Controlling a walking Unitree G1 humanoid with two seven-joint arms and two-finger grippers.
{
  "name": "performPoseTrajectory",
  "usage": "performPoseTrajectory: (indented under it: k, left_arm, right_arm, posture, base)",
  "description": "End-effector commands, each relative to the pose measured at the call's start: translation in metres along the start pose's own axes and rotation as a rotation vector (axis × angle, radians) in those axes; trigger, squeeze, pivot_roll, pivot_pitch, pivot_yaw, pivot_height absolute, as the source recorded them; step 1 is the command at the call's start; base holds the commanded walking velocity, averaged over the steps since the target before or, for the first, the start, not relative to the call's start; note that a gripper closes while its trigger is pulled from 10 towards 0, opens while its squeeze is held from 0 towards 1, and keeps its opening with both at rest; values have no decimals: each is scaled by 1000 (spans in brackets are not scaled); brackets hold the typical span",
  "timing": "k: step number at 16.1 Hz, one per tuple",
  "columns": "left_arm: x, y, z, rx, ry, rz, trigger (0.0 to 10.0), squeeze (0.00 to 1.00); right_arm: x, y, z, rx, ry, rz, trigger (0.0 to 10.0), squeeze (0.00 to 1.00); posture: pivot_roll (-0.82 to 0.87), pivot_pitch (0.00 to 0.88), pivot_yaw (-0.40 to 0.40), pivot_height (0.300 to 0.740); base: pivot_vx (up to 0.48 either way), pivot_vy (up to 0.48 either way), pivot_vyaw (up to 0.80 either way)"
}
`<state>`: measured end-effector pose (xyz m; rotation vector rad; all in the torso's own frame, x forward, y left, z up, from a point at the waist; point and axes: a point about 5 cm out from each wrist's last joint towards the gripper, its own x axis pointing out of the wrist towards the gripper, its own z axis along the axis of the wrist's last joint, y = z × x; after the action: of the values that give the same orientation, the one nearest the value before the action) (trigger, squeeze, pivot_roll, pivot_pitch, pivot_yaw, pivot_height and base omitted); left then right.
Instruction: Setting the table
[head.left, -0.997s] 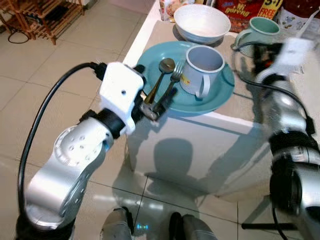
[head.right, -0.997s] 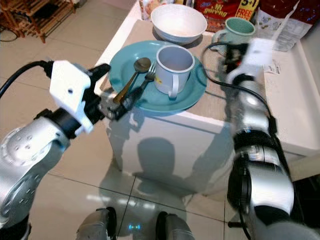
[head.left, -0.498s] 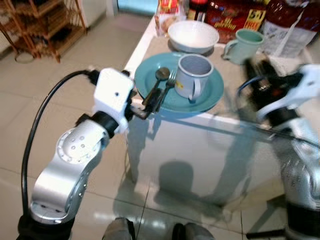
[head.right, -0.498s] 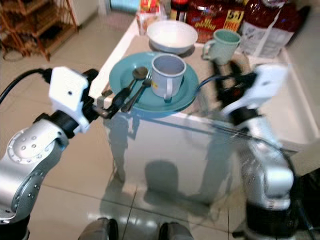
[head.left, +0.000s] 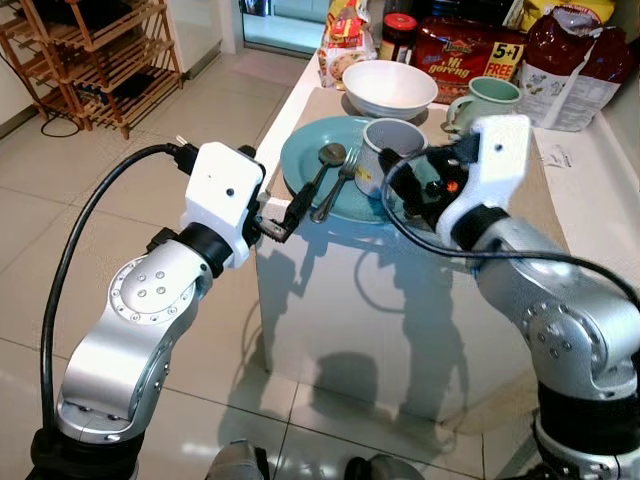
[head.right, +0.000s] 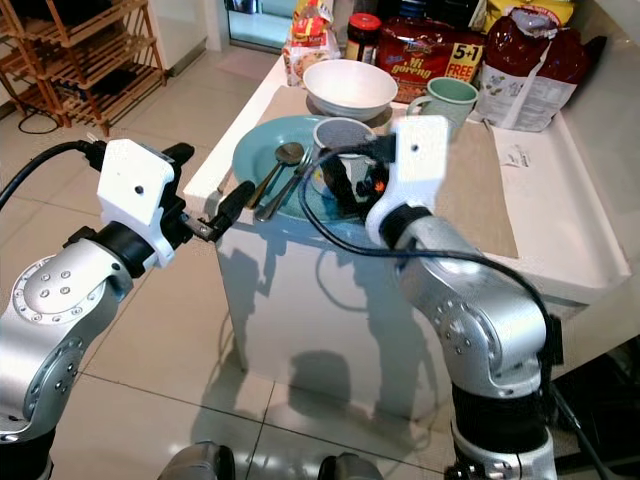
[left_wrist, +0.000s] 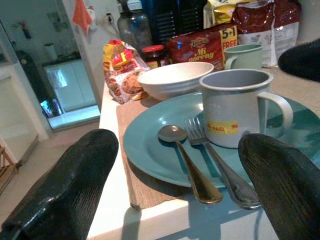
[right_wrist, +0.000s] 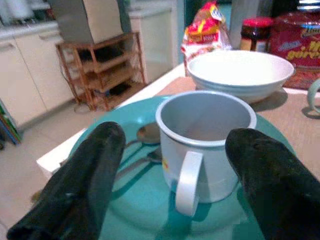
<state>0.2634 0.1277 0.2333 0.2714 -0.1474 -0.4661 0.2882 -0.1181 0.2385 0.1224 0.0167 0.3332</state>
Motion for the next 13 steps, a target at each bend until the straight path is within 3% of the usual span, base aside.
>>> performPoseTrajectory:
  k: [1,3,4,5,6,10,13]
  left_arm:
    - [1,-3,5,10,-18,-27,10000,0]
    - [0,-3,4,13,-13,-33,10000,0]
    - [0,-4,4,16,-8,-42,10000,0]
    - [-1,-4,4,16,-7,-46,10000,0]
    - [-1,-5,3,16,-5,-52,10000,0]
    - [-2,-11,5,11,-8,-103,10000,0]
    - [-10,-27,11,-28,-30,-252,10000,0]
  right_arm:
    - [1,-2,0,-10,25,-26,10000,1000]
    - [2,-4,0,-32,68,-69,10000,1000]
    - [3,-8,-1,-68,109,-122,10000,663]
    - [3,-9,-1,-79,126,-140,10000,663]
    - [4,-8,-4,-73,151,-151,10000,0]
    - [13,-4,-18,-34,221,-163,10000,0]
    - [22,-2,-24,-9,260,-163,10000,0]
  posture:
    - [98,61,-70,740]
    - [98,62,-71,740]
    - [96,64,-71,740]
    - [96,64,-71,740]
    - [95,65,-71,740]
    - [101,65,-73,740]
    - [106,63,-76,740]
  base:
    - [0,0,0]
    - [0,0,0]
    - [0,0,0]
    - [0,0,0]
    - [0,0,0]
    - [0,0,0]
    - [0,0,0]
